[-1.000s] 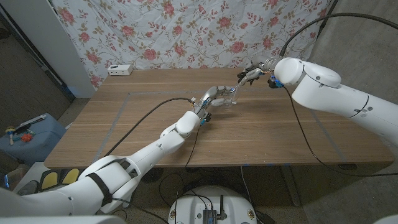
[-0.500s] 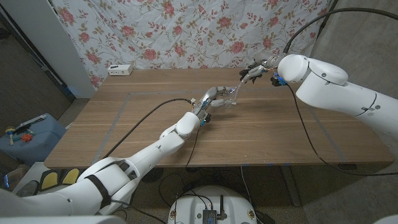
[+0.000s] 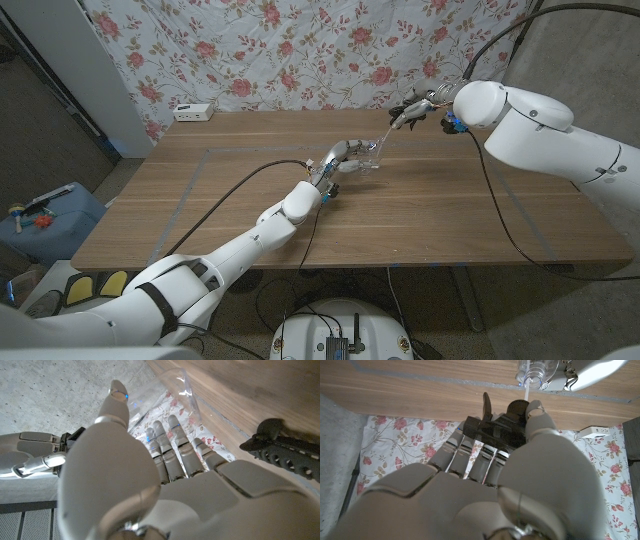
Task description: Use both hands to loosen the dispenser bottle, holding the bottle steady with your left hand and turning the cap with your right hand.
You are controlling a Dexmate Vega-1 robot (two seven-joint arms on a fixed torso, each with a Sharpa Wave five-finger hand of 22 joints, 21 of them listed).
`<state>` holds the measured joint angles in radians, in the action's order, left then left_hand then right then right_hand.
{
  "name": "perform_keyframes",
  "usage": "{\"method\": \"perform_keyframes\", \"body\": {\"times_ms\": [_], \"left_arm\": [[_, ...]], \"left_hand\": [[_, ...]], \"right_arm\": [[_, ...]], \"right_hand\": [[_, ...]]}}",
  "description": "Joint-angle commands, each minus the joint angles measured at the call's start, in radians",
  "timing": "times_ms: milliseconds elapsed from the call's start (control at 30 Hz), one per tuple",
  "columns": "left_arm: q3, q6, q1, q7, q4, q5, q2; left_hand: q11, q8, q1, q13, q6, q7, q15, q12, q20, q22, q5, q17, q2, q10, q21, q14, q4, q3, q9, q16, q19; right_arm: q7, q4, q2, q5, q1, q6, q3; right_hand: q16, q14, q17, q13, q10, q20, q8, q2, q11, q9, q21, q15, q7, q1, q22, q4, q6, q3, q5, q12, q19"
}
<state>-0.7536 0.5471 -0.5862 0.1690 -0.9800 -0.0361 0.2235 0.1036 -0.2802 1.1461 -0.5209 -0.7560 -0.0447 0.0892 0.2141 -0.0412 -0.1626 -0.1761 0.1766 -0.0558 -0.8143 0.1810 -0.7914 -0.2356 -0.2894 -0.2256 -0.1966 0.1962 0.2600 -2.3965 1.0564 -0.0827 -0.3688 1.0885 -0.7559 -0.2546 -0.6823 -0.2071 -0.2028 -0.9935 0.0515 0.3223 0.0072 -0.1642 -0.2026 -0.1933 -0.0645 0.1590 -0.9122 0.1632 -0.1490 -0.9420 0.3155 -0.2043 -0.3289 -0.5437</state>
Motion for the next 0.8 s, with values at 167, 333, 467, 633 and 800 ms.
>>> {"method": "perform_keyframes", "body": {"times_ms": [167,333,467,633,800], "left_arm": [[0.004,0.010,-0.006,0.031,0.030,0.007,-0.003],[0.005,0.010,-0.009,0.043,0.036,0.009,-0.003],[0.004,0.006,-0.011,0.049,0.036,0.013,-0.002],[0.004,0.003,-0.013,0.055,0.041,0.012,-0.001],[0.003,0.002,-0.012,0.052,0.048,0.010,-0.002]], "left_hand": [[0.041,-0.006,-0.131,-0.004,-0.124,-0.035,0.063,0.004,-0.036,-0.002,-0.005,0.004,0.142,-0.060,0.003,0.003,0.082,-0.087,-0.001,0.001,0.010],[0.039,-0.006,-0.131,-0.001,-0.123,-0.036,0.065,0.002,-0.036,-0.002,-0.004,0.004,0.140,-0.059,0.003,0.003,0.082,-0.086,-0.001,0.001,0.011],[0.039,-0.007,-0.131,0.001,-0.126,-0.037,0.068,0.001,-0.036,-0.002,-0.004,0.004,0.140,-0.058,0.003,0.002,0.082,-0.086,-0.001,0.001,0.012],[0.037,-0.008,-0.131,0.004,-0.128,-0.042,0.077,-0.001,-0.035,-0.002,-0.004,0.002,0.137,-0.057,0.003,0.003,0.081,-0.087,-0.001,0.003,0.012],[0.033,-0.004,-0.133,0.009,-0.120,-0.044,0.079,-0.008,-0.034,-0.002,-0.004,-0.001,0.134,-0.046,0.003,0.007,0.081,-0.089,-0.001,0.007,0.012]], "right_arm": [[0.010,-0.028,0.029,0.040,0.037,0.022,0.011],[0.021,-0.033,0.035,0.044,0.058,0.027,0.005],[0.023,-0.036,0.039,0.055,0.064,0.026,0.013],[0.022,-0.042,0.044,0.067,0.068,0.025,0.021],[0.016,-0.047,0.046,0.074,0.072,0.028,0.026]], "right_hand": [[0.005,-0.010,-0.002,-0.005,-0.010,0.025,0.003,0.009,0.002,-0.003,0.005,-0.154,0.009,-0.001,0.001,0.000,-0.026,-0.004,0.002,0.004,-0.014],[0.005,-0.013,-0.003,-0.005,-0.008,0.026,0.003,0.011,0.007,-0.003,0.006,-0.154,0.006,-0.001,0.001,0.001,-0.027,-0.006,0.003,0.007,-0.014],[0.007,-0.013,-0.002,-0.005,-0.009,0.026,0.002,0.012,0.012,-0.003,0.006,-0.155,0.004,-0.003,0.001,0.000,-0.028,-0.006,0.003,0.007,-0.016],[0.008,-0.015,-0.002,-0.005,-0.012,0.027,0.001,0.013,0.009,-0.003,0.006,-0.155,0.004,-0.005,0.001,0.000,-0.029,-0.007,0.003,0.008,-0.016],[0.008,-0.015,-0.003,-0.005,-0.015,0.026,0.001,0.015,0.004,-0.003,0.006,-0.156,0.003,-0.008,0.001,-0.001,-0.030,-0.008,0.003,0.008,-0.017]]}}
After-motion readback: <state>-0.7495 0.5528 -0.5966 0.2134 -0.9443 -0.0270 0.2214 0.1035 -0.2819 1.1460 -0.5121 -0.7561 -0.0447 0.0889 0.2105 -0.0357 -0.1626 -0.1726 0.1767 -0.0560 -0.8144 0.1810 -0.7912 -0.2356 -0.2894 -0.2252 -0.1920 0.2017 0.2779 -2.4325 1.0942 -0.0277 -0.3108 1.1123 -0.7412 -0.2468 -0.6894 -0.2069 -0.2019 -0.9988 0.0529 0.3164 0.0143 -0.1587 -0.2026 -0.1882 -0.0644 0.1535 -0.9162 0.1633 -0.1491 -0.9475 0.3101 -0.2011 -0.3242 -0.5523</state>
